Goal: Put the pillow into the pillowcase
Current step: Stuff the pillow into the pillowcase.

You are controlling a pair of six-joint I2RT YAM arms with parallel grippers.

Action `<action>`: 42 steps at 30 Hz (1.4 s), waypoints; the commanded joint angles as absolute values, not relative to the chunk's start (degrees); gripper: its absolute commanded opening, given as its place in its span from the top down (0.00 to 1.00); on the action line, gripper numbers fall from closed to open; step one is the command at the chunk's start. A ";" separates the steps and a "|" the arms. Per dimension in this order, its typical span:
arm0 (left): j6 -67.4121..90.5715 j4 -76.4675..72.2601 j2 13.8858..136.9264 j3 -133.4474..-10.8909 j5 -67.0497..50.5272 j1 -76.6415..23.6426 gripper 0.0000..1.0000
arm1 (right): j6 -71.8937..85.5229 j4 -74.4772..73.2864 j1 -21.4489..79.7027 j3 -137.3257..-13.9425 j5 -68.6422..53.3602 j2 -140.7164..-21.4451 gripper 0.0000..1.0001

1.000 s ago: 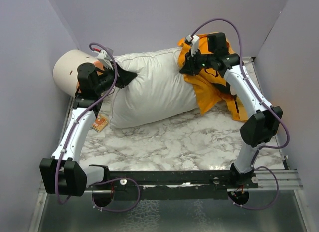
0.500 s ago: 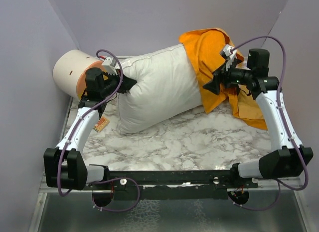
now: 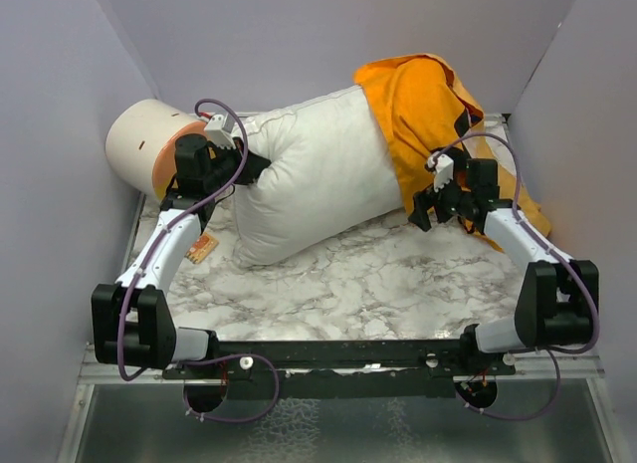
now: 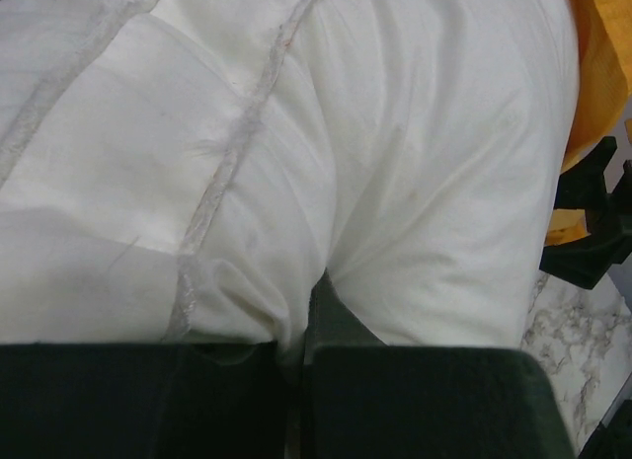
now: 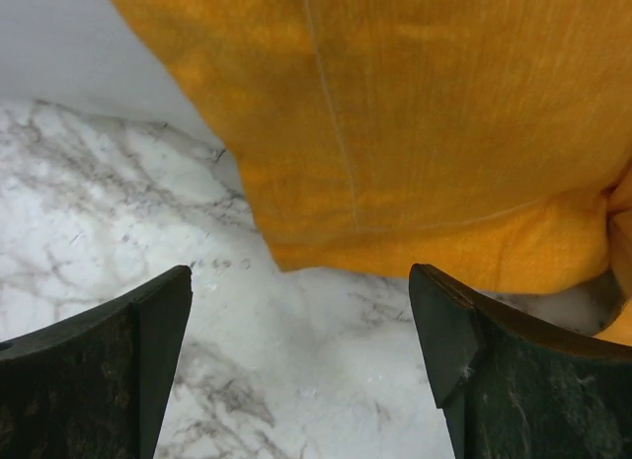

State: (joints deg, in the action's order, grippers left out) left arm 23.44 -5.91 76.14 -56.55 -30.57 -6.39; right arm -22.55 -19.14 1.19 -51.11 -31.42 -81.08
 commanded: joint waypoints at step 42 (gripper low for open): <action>18.44 5.71 83.44 -63.48 -25.61 -6.56 0.44 | -19.54 -29.91 8.56 -76.31 -43.91 -90.82 0.79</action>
State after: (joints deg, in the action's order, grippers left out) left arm 22.46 -2.00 85.41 -61.39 -27.64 -5.34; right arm -19.29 -26.63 9.69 -78.76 -42.59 -88.55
